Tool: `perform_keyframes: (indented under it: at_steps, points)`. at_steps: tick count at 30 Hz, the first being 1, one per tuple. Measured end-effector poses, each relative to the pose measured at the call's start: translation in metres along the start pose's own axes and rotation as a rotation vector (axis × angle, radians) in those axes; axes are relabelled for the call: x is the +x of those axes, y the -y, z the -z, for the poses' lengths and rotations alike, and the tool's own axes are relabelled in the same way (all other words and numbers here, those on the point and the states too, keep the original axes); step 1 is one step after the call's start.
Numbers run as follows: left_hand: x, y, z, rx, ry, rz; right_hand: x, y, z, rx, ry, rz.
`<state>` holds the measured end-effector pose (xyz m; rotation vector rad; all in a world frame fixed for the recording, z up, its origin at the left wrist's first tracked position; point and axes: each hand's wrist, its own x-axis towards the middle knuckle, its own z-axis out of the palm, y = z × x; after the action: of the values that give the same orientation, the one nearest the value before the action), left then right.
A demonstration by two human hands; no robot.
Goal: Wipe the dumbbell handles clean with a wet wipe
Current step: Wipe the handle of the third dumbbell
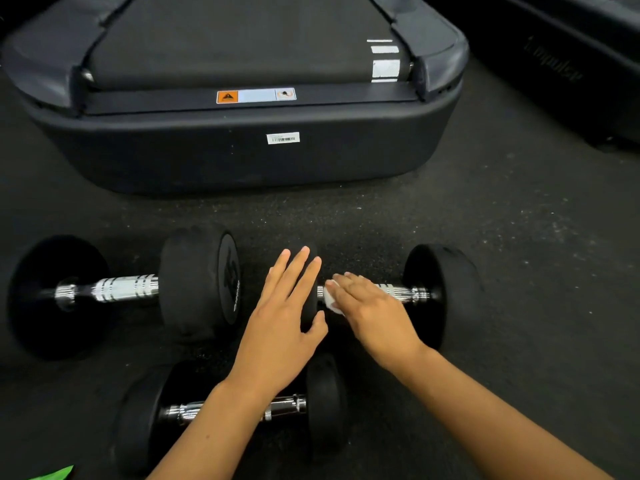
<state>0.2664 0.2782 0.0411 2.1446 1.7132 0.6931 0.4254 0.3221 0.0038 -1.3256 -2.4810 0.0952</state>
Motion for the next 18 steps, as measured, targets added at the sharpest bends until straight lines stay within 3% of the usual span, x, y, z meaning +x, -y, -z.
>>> perform_keyframes:
  at_steps: [4,9,13,18]
  points:
    - [0.002,0.002,0.000,0.002,-0.018,-0.012,0.016,0.006,0.009,0.120,0.104,-0.176]
    - [0.001,0.002,-0.002,-0.033,-0.025,-0.001,0.010,0.010,-0.001,-0.016,0.074,-0.065]
    - [0.002,0.001,0.001,-0.026,-0.013,-0.004,0.018,0.000,0.004,0.109,0.131,-0.126]
    - [0.000,0.001,0.001,-0.037,0.004,0.010,0.001,-0.006,-0.002,0.055,0.077,-0.051]
